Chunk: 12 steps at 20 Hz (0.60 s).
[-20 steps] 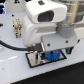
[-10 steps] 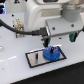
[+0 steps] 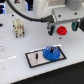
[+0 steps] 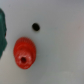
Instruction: Insert the blue gear onto the right peg, followed by the red gear
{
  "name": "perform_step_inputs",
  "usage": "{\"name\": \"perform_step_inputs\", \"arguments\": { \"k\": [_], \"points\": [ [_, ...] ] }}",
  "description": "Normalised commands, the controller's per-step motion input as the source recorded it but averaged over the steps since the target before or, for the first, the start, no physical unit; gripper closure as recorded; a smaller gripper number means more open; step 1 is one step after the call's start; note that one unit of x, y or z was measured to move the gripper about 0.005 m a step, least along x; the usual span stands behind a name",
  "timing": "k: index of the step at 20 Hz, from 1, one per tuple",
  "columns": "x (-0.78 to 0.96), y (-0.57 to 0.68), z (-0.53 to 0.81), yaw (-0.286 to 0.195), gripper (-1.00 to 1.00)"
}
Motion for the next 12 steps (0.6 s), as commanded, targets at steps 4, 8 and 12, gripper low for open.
{"name": "perform_step_inputs", "arguments": {
  "k": [4, 8, 12],
  "points": [
    [-0.44, 0.41, -0.12, 0.000, -1.00],
    [-0.39, 0.25, -0.22, 0.000, -1.00],
    [-0.38, 0.12, -0.26, 0.000, -1.00]
  ]
}}
